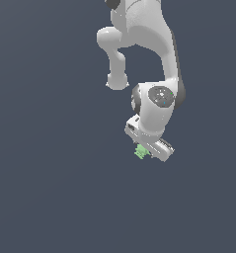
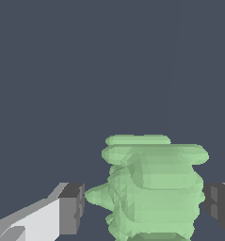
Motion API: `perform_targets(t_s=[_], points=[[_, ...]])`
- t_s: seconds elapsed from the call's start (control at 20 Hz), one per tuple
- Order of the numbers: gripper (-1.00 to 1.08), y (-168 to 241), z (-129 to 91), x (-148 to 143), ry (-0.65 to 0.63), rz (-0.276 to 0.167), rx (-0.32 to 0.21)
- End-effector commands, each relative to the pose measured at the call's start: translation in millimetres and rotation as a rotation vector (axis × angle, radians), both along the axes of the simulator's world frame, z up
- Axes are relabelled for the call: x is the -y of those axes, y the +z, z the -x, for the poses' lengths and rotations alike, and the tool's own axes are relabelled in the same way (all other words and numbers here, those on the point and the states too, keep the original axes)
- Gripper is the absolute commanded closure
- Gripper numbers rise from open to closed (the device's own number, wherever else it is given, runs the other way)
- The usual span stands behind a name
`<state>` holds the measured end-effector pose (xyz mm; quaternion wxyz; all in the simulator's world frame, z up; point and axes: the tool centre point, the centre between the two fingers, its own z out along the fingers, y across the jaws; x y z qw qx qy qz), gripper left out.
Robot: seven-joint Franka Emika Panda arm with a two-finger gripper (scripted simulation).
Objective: Pick up the object and move it to a goal position.
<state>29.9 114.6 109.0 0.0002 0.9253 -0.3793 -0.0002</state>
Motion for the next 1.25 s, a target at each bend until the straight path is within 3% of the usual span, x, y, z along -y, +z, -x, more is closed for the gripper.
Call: perform_targets(t_s=[0.0,0.6,1.2], points=[[1.08,24.2,-5.5,4.5,0.000,0.000,0.001],[1.08,132.9,-33.5,23.8,0.000,0.000,0.001],[1.08,165.9,-44.1,29.1,0.000,0.000,0.000]])
